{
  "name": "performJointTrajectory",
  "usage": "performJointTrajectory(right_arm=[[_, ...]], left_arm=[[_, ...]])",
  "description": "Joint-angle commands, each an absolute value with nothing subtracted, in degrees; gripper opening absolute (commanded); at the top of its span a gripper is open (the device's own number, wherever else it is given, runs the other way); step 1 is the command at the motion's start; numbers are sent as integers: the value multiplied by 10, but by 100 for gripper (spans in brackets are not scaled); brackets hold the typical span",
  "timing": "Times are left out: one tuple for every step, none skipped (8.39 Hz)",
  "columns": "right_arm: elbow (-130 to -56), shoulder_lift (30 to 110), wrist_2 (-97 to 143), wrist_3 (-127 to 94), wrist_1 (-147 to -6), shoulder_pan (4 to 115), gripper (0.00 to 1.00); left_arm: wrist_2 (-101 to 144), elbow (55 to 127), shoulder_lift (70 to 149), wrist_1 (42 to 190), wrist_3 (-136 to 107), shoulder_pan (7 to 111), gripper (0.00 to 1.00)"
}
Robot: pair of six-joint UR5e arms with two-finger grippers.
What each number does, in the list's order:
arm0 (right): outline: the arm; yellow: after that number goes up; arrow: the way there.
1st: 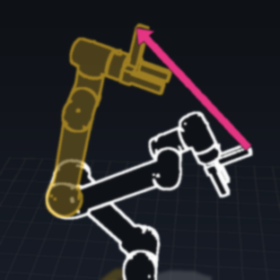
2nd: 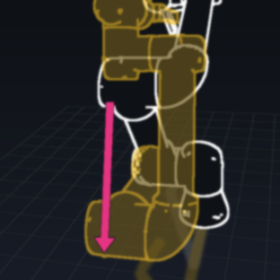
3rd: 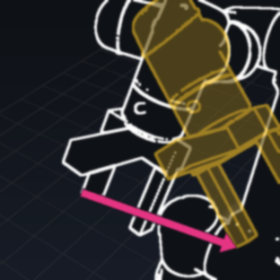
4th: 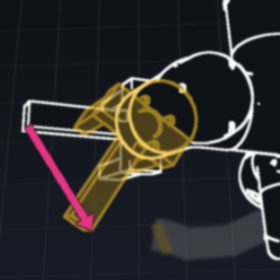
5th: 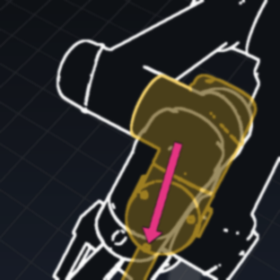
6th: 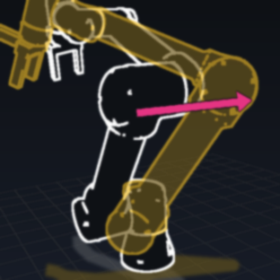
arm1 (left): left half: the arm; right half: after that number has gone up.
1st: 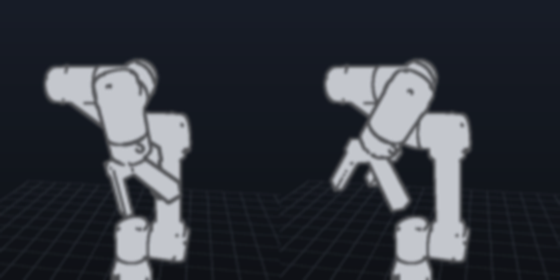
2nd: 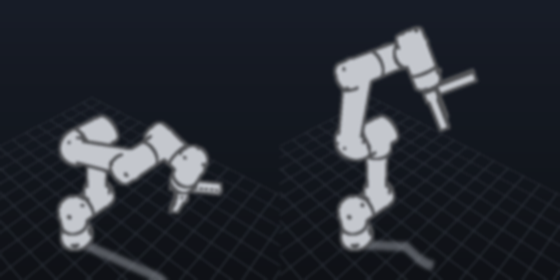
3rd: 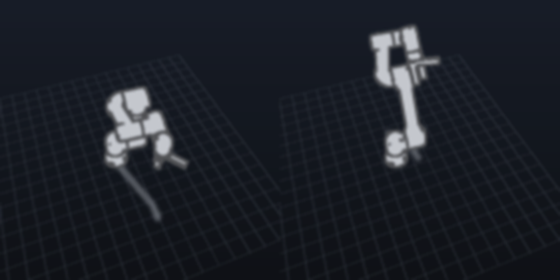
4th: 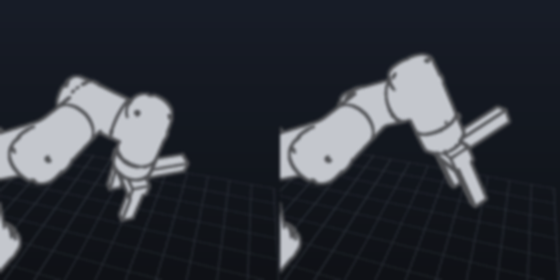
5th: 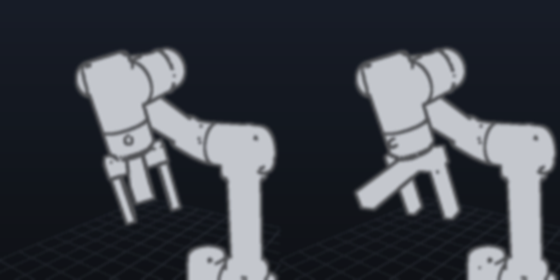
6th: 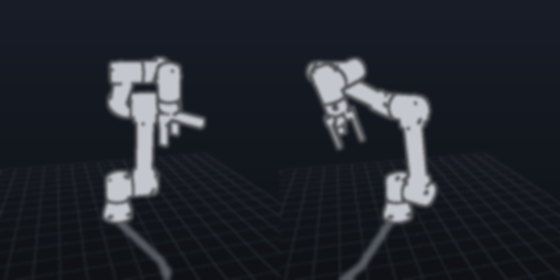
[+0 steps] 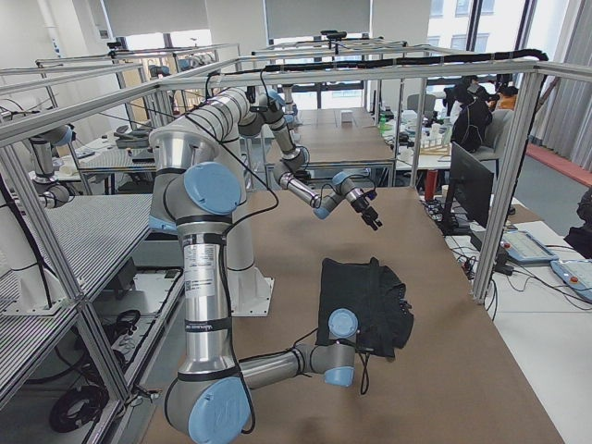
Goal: Fold clothes
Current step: 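Move the right gripper to the shirt's near corner while the left withdraws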
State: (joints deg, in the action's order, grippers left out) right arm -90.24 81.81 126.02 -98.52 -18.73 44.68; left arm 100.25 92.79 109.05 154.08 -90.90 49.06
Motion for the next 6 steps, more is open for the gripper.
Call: performJointTrajectory(right_arm=[[-910, 841, 1212, -988, -197, 376, 94], [-912, 839, 1208, -991, -198, 355, 94], [-912, 841, 1188, -1001, -197, 339, 94], [-912, 842, 1175, -1001, -198, 325, 94], [-911, 842, 1172, -1001, -197, 320, 93], [-912, 843, 1172, -1001, -194, 321, 78]], left_arm=[[990, 934, 1086, 1541, -909, 490, 94], [989, 937, 1085, 1542, -909, 491, 94], [989, 945, 1084, 1542, -909, 490, 94], [989, 946, 1084, 1542, -909, 490, 94], [989, 946, 1084, 1542, -909, 490, 94], [988, 946, 1083, 1542, -909, 490, 94]])
